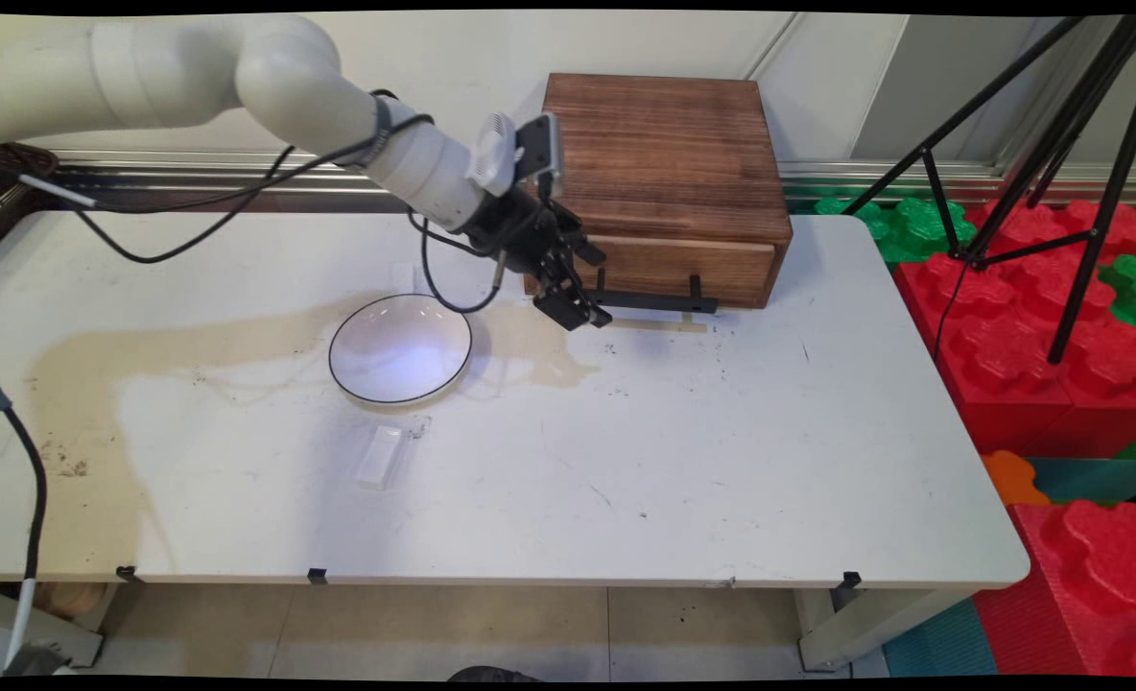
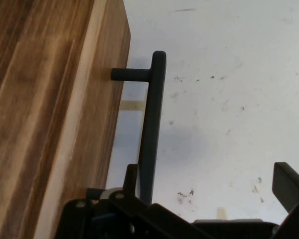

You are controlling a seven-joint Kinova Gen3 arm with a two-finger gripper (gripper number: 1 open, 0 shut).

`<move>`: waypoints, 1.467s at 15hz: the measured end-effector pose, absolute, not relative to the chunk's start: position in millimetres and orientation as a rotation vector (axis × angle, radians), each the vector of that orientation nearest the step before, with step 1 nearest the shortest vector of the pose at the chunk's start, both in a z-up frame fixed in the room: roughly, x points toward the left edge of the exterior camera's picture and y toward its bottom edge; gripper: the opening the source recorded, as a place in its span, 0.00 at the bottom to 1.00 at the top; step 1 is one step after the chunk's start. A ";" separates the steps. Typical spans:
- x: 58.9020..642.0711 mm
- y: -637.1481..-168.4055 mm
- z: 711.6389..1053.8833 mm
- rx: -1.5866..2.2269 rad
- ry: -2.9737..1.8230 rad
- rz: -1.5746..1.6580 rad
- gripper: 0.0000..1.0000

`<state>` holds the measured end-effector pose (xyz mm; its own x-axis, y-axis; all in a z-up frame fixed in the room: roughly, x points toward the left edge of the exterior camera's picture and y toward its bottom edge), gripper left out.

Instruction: Open the drawer

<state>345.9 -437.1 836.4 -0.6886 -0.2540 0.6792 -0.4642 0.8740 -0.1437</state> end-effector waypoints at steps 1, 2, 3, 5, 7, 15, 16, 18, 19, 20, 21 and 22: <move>342.3 -440.6 832.0 0.510 -2.367 0.400 1.00; 338.4 -444.2 827.3 0.503 -2.378 0.400 1.00; 335.8 -446.5 824.6 0.498 -2.384 0.401 1.00; 328.6 -452.5 818.0 0.486 -2.399 0.405 1.00; 321.8 -458.3 812.8 0.474 -2.410 0.409 1.00; 305.1 -472.3 797.0 0.443 -2.444 0.423 1.00; 303.5 -473.6 795.0 0.438 -2.449 0.425 1.00; 300.5 -475.9 791.6 0.430 -2.456 0.428 1.00; 298.9 -477.0 790.1 0.426 -2.460 0.429 1.00; 297.2 -478.0 788.6 0.422 -2.463 0.430 1.00; 296.0 -478.4 787.7 0.419 -2.465 0.431 1.00; 294.8 -478.9 786.8 0.416 -2.467 0.431 1.00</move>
<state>294.8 -478.9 786.8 -0.7747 -0.1942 0.6018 -0.3868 0.8983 -0.2081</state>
